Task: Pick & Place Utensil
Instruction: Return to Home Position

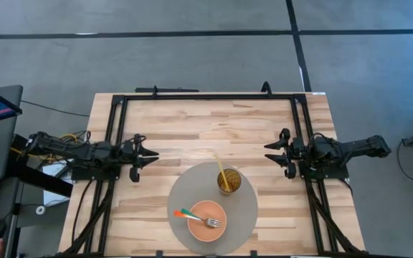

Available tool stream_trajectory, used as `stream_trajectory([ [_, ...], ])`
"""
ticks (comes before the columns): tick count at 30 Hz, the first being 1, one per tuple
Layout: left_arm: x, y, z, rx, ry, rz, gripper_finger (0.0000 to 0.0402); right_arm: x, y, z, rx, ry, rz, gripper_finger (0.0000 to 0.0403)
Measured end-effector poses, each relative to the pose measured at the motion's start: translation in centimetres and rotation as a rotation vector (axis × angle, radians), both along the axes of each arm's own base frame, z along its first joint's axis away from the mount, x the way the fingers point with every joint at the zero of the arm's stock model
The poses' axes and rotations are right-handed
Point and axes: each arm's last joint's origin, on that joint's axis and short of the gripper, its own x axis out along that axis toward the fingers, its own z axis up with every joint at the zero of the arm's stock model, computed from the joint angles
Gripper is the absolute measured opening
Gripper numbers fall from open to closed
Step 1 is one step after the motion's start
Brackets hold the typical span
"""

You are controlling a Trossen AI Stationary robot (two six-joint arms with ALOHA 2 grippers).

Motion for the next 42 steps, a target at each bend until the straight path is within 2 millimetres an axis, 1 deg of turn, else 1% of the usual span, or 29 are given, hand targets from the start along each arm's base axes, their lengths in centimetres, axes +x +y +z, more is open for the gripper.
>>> stream_trajectory([
  [42, 0.12, -0.03, 0.15, -0.003, -0.013, -0.001, 0.0076, 0.0, 0.0, -0.01, 0.0, 0.0, 0.0, 0.017],
])
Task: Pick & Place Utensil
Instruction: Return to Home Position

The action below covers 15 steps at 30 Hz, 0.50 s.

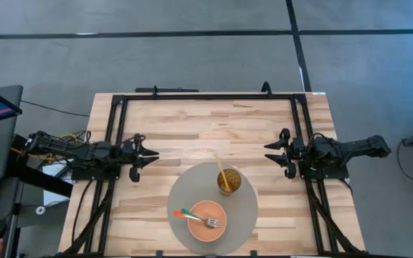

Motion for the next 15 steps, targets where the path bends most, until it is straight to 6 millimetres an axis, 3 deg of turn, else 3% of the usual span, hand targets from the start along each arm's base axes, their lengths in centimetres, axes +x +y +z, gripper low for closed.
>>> stream_trajectory([
  [15, 0.0, 0.0, 0.52, 0.005, -0.052, 0.0, 0.0076, 0.0, 0.0, 0.0, 0.0, 0.0, 0.0, 0.017],
])
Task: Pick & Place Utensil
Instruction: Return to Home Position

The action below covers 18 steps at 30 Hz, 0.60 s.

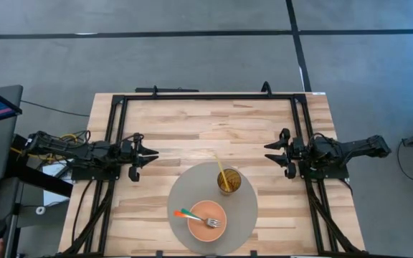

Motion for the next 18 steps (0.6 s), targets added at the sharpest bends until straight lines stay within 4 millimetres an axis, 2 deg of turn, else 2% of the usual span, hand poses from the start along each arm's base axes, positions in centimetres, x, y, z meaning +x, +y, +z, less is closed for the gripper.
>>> stream_trajectory([
  [18, 0.0, 0.0, -0.13, 0.02, 0.014, 0.0, 0.0076, 0.0, 0.0, 0.0, 0.0, 0.0, 0.0, 0.017],
])
